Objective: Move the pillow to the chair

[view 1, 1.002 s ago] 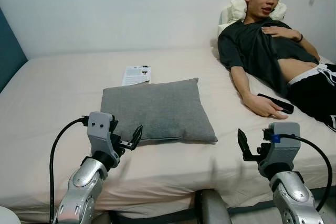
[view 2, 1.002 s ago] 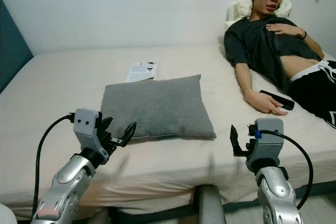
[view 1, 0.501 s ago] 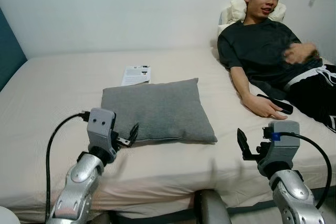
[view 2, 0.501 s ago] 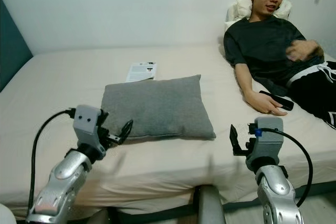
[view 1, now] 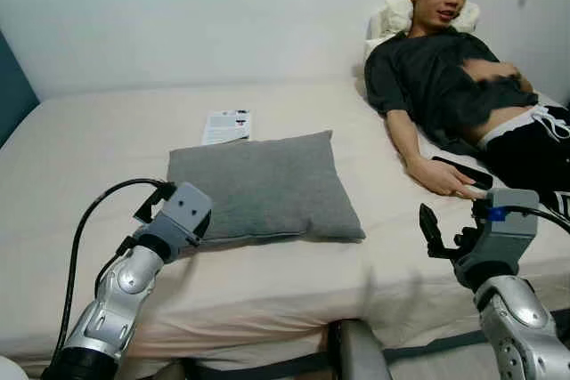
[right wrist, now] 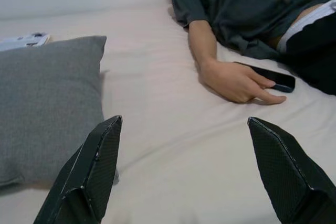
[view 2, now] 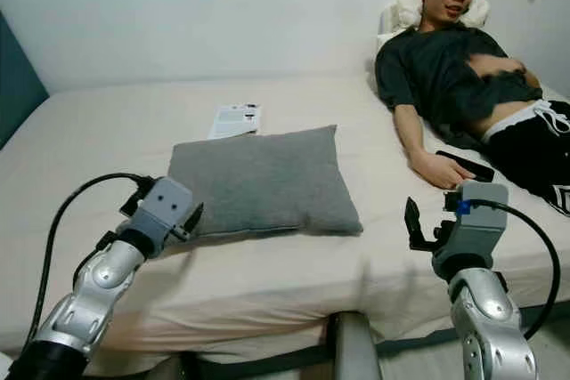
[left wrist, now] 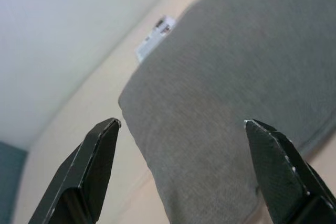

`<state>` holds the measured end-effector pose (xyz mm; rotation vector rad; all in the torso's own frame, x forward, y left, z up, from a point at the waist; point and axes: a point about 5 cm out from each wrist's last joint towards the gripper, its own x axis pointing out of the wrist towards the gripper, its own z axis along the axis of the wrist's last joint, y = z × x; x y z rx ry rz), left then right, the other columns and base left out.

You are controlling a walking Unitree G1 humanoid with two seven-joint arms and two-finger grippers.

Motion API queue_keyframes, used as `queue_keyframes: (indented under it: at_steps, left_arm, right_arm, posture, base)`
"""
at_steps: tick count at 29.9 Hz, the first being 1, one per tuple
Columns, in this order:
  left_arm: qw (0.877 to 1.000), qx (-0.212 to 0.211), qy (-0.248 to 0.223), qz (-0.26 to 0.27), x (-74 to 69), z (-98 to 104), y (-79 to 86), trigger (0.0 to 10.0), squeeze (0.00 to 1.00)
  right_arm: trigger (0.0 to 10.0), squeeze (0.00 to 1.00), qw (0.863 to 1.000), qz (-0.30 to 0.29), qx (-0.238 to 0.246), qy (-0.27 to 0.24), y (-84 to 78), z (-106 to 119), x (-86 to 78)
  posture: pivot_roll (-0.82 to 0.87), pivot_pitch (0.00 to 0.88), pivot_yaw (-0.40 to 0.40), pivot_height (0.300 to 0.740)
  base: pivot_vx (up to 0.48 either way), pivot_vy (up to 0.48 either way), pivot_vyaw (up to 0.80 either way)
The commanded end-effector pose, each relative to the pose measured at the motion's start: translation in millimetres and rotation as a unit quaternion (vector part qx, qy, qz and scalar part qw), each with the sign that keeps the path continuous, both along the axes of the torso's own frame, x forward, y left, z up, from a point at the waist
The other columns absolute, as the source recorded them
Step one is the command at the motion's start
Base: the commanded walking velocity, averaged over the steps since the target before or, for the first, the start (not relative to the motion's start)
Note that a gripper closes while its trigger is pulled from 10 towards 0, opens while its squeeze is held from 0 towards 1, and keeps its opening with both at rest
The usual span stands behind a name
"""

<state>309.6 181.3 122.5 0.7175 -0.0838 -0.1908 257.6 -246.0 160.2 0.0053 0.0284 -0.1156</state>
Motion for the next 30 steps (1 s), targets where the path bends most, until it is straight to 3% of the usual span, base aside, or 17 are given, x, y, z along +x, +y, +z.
queue_keyframes:
  at_steps: [1, 2, 5, 8, 13, 17, 20, 23, 28, 29, 30]
  left_arm:
    - [0.998, 0.056, -0.001, -0.004, -0.4, -6, 0.7, 10.0, 0.00]
    - [0.997, 0.081, -0.006, -0.015, -1.8, -7, -0.9, 10.0, 0.00]
    - [0.995, 0.095, -0.012, -0.024, -2.7, -7, -2.7, 10.0, 0.00]
    - [0.990, 0.127, -0.020, -0.067, -10.6, -10, -8.9, 10.0, 0.00]
    - [0.984, 0.157, -0.017, -0.077, -12.5, -21, -10.6, 10.0, 0.00]
    - [0.983, 0.169, 0.007, -0.072, -9.7, -29, -10.5, 10.0, 0.00]
    - [0.979, 0.184, 0.071, -0.058, -7.9, -51, -10.3, 10.0, 0.00]
    - [0.979, 0.177, 0.090, -0.044, -7.8, -60, -9.2, 10.0, 0.00]
    - [0.980, 0.173, 0.090, -0.026, -5.4, -64, -7.9, 10.0, 0.00]
    - [0.984, 0.164, 0.066, 0.009, 3.7, -58, -4.4, 10.0, 0.00]
    - [0.984, 0.164, 0.066, 0.009, 3.7, -58, -4.4, 10.0, 0.00]
  right_arm:
    - [10.0, 0.00, 1.000, 0.002, 0.021, 0.000, 7.4, 6, 2.1]
    - [10.0, 0.00, 1.000, 0.004, 0.030, -0.003, 14.1, 11, 4.4]
    - [10.0, 0.00, 0.999, 0.007, 0.037, -0.003, 19.1, 13, 6.1]
    - [10.0, 0.00, 0.999, 0.013, 0.038, -0.005, 31.0, 21, 5.1]
    - [10.0, 0.00, 0.999, 0.005, 0.039, -0.002, 29.9, 24, -0.2]
    - [10.0, 0.00, 0.999, -0.003, 0.041, 0.002, 28.1, 24, -0.1]
    - [10.0, 0.00, 0.999, -0.009, 0.042, -0.002, 29.4, 32, 3.4]
    - [10.0, 0.00, 0.999, -0.011, 0.042, -0.003, 30.6, 36, 4.3]
    - [10.0, 0.00, 0.999, -0.013, 0.040, -0.006, 30.4, 39, 4.8]
    - [10.0, 0.00, 0.999, -0.018, 0.041, -0.009, 29.9, 43, 3.5]
    - [10.0, 0.00, 0.999, -0.018, 0.041, -0.009, 29.9, 43, 3.5]
  posture:
    - [-0.17, 0.112, 0.019, 0.376]
    - [-0.17, 0.136, 0.022, 0.376]
    - [-0.17, 0.136, 0.022, 0.376]
    - [-0.19, 0.201, 0.052, 0.376]
    - [-0.18, 0.228, 0.070, 0.376]
    - [-0.18, 0.234, 0.077, 0.376]
    - [-0.19, 0.244, 0.083, 0.376]
    - [-0.20, 0.246, 0.085, 0.376]
    - [-0.20, 0.247, 0.085, 0.376]
    - [-0.22, 0.257, 0.091, 0.376]
    - [-0.22, 0.257, 0.091, 0.376]
  base:
    - [0.000, 0.000, -0.70]
    - [0.000, 0.000, -0.75]
    - [0.000, 0.000, -0.75]
    - [0.000, 0.000, -0.39]
    - [0.000, 0.000, 0.00]
    - [0.000, 0.000, 0.00]
    - [0.000, 0.000, 0.00]
    - [0.000, 0.000, 0.00]
    - [0.000, 0.000, 0.00]
    - [0.000, 0.000, 0.00]
    - [0.000, 0.000, 0.00]
